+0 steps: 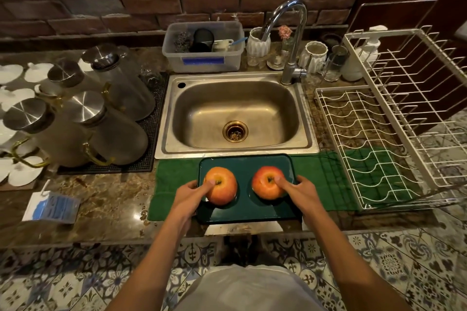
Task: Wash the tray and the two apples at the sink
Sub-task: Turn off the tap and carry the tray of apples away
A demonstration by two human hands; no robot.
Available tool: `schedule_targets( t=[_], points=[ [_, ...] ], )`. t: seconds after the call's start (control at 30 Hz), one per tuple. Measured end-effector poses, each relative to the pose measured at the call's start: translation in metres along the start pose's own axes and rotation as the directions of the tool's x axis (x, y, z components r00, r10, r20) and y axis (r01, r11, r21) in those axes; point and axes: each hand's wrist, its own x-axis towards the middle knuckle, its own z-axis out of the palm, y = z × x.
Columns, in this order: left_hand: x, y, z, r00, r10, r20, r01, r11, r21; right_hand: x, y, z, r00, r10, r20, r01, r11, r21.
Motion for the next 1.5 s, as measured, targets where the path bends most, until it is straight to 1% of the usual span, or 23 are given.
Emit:
schedule_targets(
  t=[0.2,0.37,0.53,0.73,0.93,1.07,1.17,1.3,1.5],
  points=[
    [-0.004,0.004,-0.001,1.0,-0.004,-0.015,0.003,1.0,-0.017,-0.001,-0.005,0.0,1.0,-0.014,0.005,0.014,1.0,0.004],
    [-0.006,0.024,0.0,0.999,-0.003,-0.049,0.002,1.0,-0.027,0.002,-0.026,0.0,1.0,-0.017,-0.005,0.017,1.0,0.001],
    [-0.006,0.07,0.0,0.994,0.038,-0.101,-0.037,0.999,0.013,0.004,-0.06,-0.002,0.999,-0.013,-0.036,0.013,1.0,0.011],
    [-0.012,0.14,0.007,0.983,0.135,-0.12,-0.133,0.991,0.024,0.005,-0.121,-0.013,0.987,-0.123,-0.105,0.126,0.992,0.028],
    [-0.025,0.202,0.011,0.976,0.197,-0.097,-0.197,0.98,0.008,0.005,-0.189,-0.029,0.979,-0.169,-0.11,0.175,0.983,0.051],
    [-0.043,0.244,0.015,0.967,0.242,-0.081,-0.239,0.97,0.046,-0.002,-0.228,-0.04,0.97,-0.219,-0.105,0.225,0.973,0.052],
    [-0.053,0.27,0.018,0.962,0.262,-0.077,-0.262,0.965,0.009,-0.009,-0.254,-0.051,0.962,-0.257,-0.093,0.263,0.963,0.064],
    [-0.058,0.297,0.026,0.955,0.289,-0.068,-0.29,0.957,-0.001,-0.017,-0.286,-0.068,0.947,-0.293,-0.131,0.301,0.953,0.047],
    [-0.08,0.328,0.055,0.939,0.338,-0.054,-0.34,0.94,-0.018,-0.017,-0.317,-0.108,0.937,-0.319,-0.14,0.322,0.947,-0.001]
  ],
)
